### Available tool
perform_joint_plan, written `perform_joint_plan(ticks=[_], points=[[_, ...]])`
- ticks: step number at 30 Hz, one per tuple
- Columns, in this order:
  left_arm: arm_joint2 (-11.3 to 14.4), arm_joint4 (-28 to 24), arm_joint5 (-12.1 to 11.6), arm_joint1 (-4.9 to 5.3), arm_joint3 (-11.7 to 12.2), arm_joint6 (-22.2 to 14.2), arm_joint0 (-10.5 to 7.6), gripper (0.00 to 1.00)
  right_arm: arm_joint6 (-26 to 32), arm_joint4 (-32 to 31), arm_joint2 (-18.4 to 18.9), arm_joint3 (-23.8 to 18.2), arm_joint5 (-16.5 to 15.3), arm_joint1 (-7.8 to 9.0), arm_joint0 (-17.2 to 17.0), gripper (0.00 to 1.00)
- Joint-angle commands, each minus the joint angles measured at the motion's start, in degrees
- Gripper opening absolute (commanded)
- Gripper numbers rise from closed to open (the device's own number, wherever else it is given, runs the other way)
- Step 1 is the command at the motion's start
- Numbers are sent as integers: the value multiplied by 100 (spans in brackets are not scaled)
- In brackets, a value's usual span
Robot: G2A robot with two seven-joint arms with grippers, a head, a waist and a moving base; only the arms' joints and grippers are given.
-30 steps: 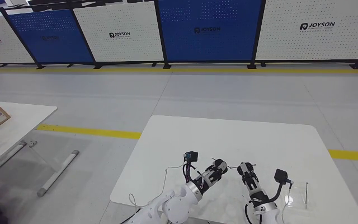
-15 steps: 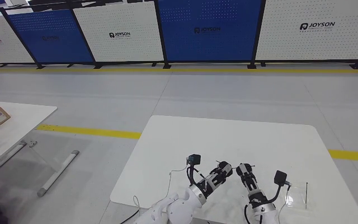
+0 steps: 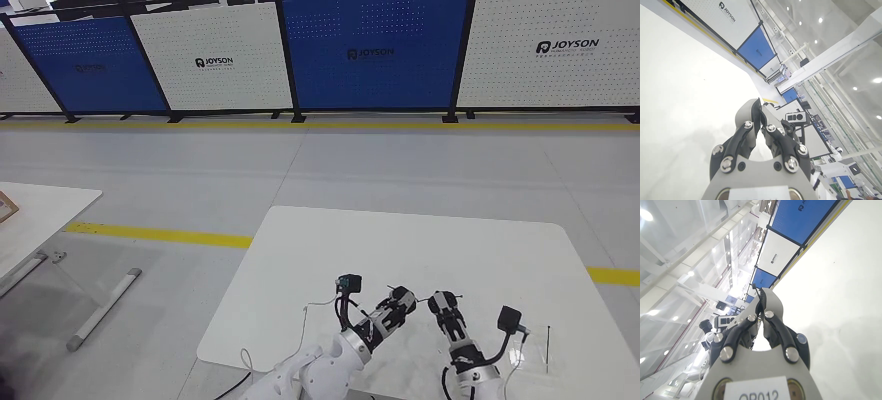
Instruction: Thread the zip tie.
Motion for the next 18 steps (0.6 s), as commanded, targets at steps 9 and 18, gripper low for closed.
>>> perform_joint_plan(ticks=[9,18], points=[[-42,-19,-30,-34,37,29,19,13,20,-61,96,-19,-14,-32,-67,0],[-66,38,10,-54,30,-6,46,17,38,-97,151,-31,-26,-64,-103,0]])
